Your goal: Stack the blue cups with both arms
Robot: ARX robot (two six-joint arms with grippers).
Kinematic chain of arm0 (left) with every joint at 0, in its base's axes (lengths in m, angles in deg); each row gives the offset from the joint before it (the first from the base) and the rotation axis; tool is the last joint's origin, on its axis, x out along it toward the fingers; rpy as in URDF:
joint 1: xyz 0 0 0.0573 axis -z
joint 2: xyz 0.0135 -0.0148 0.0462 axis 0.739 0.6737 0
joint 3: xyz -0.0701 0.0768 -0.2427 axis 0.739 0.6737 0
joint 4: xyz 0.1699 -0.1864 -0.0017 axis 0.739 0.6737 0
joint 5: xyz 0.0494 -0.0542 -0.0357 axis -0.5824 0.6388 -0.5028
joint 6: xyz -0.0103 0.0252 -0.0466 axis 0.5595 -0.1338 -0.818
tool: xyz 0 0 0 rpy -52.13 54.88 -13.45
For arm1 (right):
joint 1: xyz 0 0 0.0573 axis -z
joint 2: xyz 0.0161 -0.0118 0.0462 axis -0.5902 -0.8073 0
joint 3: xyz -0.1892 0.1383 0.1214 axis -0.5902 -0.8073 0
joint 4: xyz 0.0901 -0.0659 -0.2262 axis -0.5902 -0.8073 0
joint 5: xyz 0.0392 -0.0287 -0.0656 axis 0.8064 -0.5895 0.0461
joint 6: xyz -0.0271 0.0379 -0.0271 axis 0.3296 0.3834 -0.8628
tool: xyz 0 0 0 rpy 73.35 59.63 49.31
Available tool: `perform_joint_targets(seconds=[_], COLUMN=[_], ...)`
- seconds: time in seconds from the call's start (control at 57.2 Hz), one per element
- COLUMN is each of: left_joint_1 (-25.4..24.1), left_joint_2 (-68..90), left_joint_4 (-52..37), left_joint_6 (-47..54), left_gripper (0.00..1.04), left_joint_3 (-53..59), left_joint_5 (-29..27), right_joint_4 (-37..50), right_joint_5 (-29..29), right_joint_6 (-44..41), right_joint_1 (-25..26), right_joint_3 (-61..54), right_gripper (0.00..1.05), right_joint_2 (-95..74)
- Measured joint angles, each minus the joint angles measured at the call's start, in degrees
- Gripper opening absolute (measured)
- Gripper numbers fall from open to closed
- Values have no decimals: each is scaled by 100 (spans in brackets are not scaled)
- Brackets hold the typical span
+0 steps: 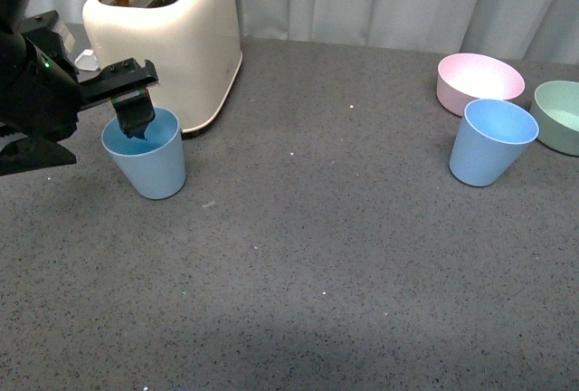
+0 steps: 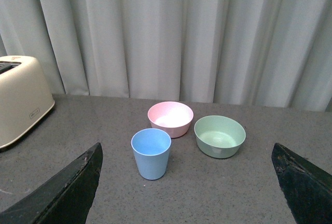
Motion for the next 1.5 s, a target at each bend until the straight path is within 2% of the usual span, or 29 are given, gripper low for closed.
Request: perform_joint_targets(seconds=[0.35, 0.455, 0.507, 0.665, 1.12, 1.347, 1.505], left_joint_1=[109, 133, 168, 365, 1947, 2234, 2236], left_joint_2=[219, 219, 212, 168, 1056, 1493, 1521], left_joint_4=[214, 256, 282, 358, 1016, 1307, 1329], left_joint_6=[-7, -4, -20, -46, -511, -621, -654], left_gripper=[26, 8, 3, 4, 4, 4, 25], left_joint_3=[-179, -203, -203, -258, -1843, -2509, -2544], left_joint_5=[-66, -76, -87, -81, -166, -221, -214], right_joint_4=[0, 0, 0, 0, 0, 0, 0], right_joint_5=[0, 0, 0, 0, 0, 0, 0], right_joint_6=[0, 0, 0, 0, 0, 0, 0], right_joint_1=[0, 0, 0, 0, 0, 0, 0], right_joint_3=[0, 0, 0, 0, 0, 0, 0], right_gripper=[95, 95, 95, 95, 95, 95, 95], right_joint_2=[0, 0, 0, 0, 0, 0, 0])
